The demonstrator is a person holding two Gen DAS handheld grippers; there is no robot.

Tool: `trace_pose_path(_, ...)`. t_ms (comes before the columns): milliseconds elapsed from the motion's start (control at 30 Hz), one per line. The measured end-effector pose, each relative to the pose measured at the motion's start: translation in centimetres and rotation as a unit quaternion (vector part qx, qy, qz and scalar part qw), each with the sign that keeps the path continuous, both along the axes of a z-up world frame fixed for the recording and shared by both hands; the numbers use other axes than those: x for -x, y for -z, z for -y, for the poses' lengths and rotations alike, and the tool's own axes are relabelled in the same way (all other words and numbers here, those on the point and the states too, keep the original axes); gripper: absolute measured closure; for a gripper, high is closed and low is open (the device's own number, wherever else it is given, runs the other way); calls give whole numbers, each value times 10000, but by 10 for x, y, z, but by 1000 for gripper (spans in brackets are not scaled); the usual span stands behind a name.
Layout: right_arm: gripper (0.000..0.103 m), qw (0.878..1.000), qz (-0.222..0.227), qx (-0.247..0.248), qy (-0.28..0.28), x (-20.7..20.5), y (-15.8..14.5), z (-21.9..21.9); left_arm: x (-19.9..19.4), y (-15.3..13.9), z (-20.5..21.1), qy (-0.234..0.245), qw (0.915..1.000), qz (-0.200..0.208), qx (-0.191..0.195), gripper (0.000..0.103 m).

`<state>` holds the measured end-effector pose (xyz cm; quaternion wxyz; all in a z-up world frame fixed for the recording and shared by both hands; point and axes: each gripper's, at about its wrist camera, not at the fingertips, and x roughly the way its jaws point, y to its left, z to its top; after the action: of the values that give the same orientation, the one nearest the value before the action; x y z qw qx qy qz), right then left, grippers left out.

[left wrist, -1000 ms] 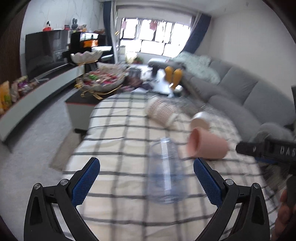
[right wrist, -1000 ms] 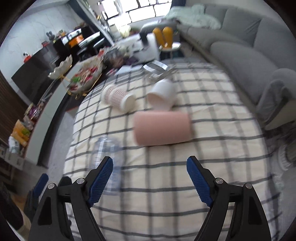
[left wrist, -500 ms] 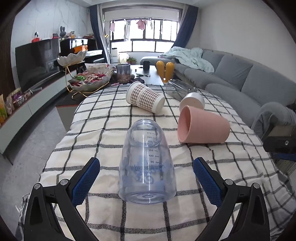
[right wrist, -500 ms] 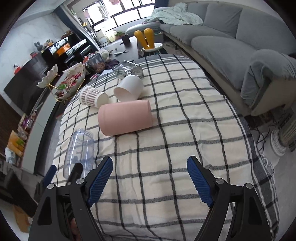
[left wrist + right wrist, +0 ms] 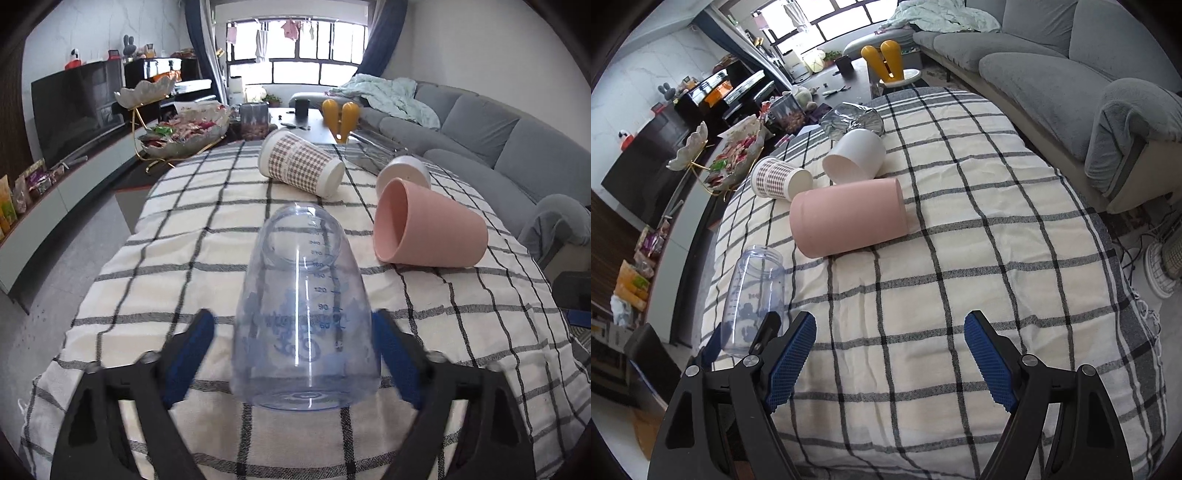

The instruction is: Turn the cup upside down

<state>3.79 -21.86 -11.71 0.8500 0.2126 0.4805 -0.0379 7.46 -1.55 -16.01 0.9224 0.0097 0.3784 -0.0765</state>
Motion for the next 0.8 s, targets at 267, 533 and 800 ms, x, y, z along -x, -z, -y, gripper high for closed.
trace_pose_path(267,20,10000,53,20,0,1,-4,-1,2,-5,-2,52,9999,0,161,31)
trace_pose_path(533,20,9996,209,-195,61,1,-19,2,0,-37,-2,125,9993,-354,-34,31)
trace_pose_path(800,20,9964,153,-760,352,-5,-43,10,-22,-71,8,853,9786,-1837,-374,31)
